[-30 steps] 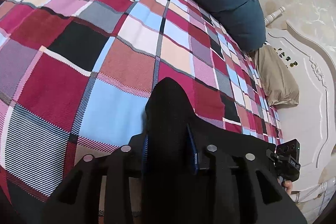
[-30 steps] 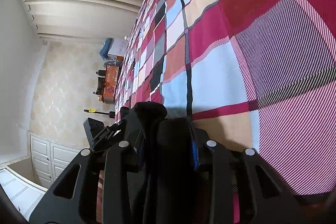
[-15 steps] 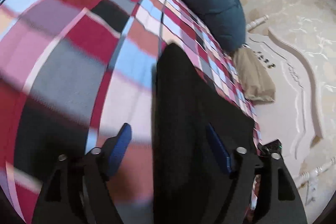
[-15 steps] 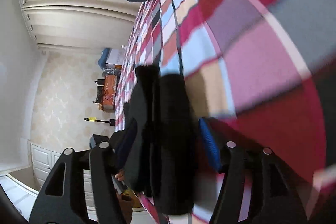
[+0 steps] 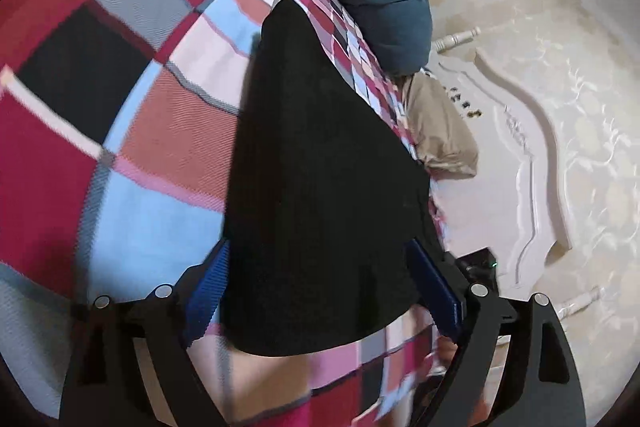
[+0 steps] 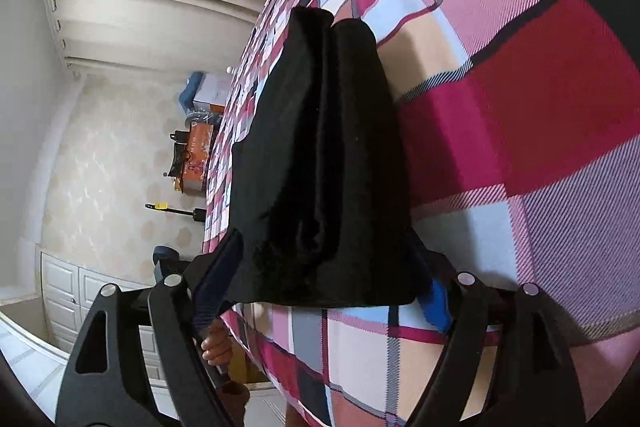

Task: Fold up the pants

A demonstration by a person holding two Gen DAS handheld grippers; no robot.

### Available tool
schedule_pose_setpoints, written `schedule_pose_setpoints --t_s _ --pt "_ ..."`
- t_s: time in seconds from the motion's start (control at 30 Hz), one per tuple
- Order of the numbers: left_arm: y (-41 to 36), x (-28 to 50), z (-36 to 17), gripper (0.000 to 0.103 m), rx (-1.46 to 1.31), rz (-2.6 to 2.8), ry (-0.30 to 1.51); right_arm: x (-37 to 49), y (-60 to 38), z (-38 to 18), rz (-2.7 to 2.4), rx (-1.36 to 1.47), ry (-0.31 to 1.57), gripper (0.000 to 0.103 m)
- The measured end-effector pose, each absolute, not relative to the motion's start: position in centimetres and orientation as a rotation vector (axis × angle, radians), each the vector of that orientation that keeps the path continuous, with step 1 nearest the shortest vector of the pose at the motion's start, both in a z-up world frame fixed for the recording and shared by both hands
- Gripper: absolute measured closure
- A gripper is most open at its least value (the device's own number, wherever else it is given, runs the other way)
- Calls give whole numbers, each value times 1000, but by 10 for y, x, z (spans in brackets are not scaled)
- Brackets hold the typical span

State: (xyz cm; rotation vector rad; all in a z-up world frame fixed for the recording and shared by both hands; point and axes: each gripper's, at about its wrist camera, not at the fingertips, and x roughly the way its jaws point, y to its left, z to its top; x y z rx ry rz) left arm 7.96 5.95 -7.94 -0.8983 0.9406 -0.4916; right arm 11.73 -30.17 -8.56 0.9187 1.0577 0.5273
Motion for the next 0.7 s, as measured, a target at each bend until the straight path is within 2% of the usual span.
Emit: schedule_pose_setpoints --t_s 0.07,0.1,0.17,0.2,0.27,0.37,0.5,0.7 --pt "55 79 -78 19 -871 -465 938 117 -300 -86 526 915 1060 25" --pt "52 78 -77 25 -850 -449 938 119 -300 -85 525 908 1062 26" --pt "46 78 -78 41 -796 -393 963 121 -302 -86 506 878 1079 43" --pt "46 80 -80 46 -782 -376 970 121 -302 -88 492 864 1093 47" --pt "47 80 -81 50 -804 -366 960 120 -305 -91 498 877 1097 59" --pt "50 77 -82 58 -831 -348 959 119 -308 -92 516 907 1087 68" --pt "50 73 -78 65 -825 -323 953 117 -311 -90 523 912 1072 71" --pt "45 75 -70 66 -795 -289 967 114 -316 -92 523 957 1050 72"
